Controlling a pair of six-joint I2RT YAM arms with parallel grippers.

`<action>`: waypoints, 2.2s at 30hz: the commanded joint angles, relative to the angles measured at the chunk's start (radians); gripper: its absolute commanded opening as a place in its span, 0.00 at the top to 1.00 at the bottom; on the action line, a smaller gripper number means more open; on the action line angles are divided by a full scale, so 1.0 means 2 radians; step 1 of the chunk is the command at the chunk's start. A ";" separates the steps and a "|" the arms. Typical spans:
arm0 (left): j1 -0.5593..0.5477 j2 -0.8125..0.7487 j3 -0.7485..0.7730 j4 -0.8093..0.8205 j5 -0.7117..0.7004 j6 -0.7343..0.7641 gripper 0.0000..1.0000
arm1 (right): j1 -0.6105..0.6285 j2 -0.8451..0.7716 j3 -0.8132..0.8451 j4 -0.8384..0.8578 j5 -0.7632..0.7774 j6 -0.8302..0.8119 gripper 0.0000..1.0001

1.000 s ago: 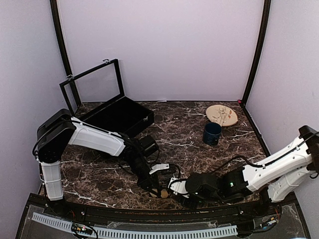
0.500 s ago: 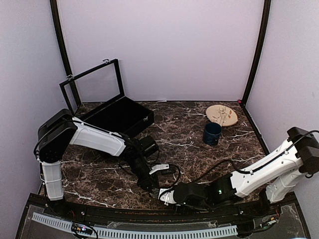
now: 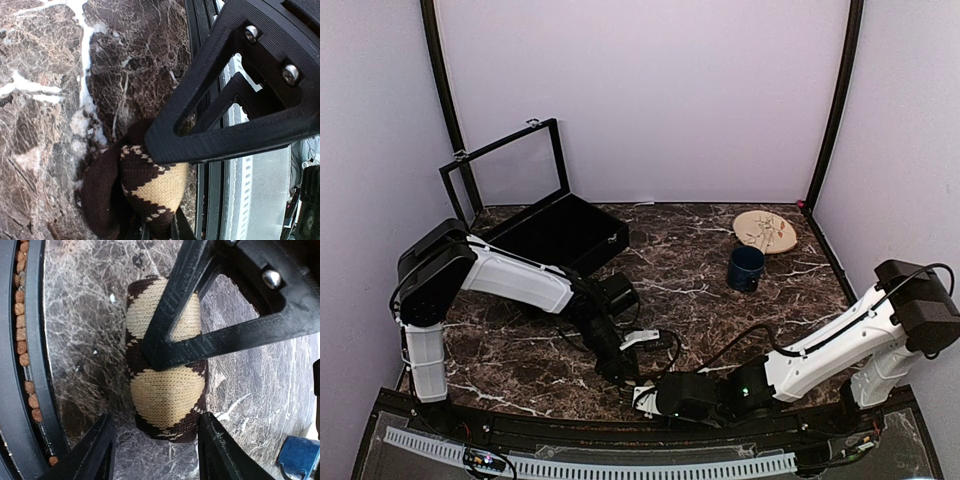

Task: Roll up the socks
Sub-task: Roll the sock at the center of the board.

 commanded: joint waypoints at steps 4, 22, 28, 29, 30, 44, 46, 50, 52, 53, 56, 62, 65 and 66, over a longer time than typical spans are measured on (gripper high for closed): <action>-0.003 0.026 -0.010 -0.050 -0.036 0.005 0.91 | -0.001 0.013 0.015 0.023 0.015 -0.026 0.47; -0.003 0.032 -0.007 -0.055 -0.013 0.010 0.91 | -0.023 0.030 0.020 0.035 -0.010 -0.080 0.51; -0.002 0.035 -0.004 -0.057 -0.008 0.011 0.91 | -0.031 0.035 0.021 0.036 -0.028 -0.093 0.51; -0.002 0.035 -0.004 -0.057 -0.007 0.011 0.91 | -0.033 0.036 0.022 0.036 -0.030 -0.093 0.51; -0.002 0.035 -0.004 -0.057 -0.006 0.012 0.91 | -0.033 0.038 0.022 0.036 -0.033 -0.095 0.52; 0.003 0.036 -0.005 -0.056 -0.007 0.007 0.87 | -0.064 0.064 0.061 -0.049 -0.102 -0.057 0.81; 0.004 0.036 -0.005 -0.055 -0.007 0.003 0.85 | -0.070 0.068 0.066 -0.062 -0.118 -0.045 0.84; 0.011 0.033 -0.006 -0.054 -0.018 -0.007 0.76 | -0.080 0.076 0.072 -0.082 -0.147 -0.025 0.88; 0.016 0.027 -0.009 -0.050 -0.022 -0.013 0.71 | -0.083 0.077 0.073 -0.085 -0.155 -0.017 0.90; 0.017 0.024 -0.010 -0.049 -0.024 -0.016 0.69 | -0.085 0.077 0.074 -0.086 -0.159 -0.014 0.91; 0.023 0.019 -0.014 -0.046 -0.036 -0.022 0.66 | -0.094 0.080 0.079 -0.093 -0.171 -0.004 0.95; 0.035 0.001 -0.030 -0.039 -0.083 -0.036 0.62 | -0.105 0.080 0.082 -0.101 -0.196 0.013 0.97; 0.043 -0.010 -0.040 -0.034 -0.084 -0.042 0.60 | -0.108 0.076 0.082 -0.101 -0.203 0.021 0.97; 0.046 -0.013 -0.042 -0.032 -0.084 -0.044 0.59 | -0.109 0.075 0.081 -0.101 -0.207 0.024 0.97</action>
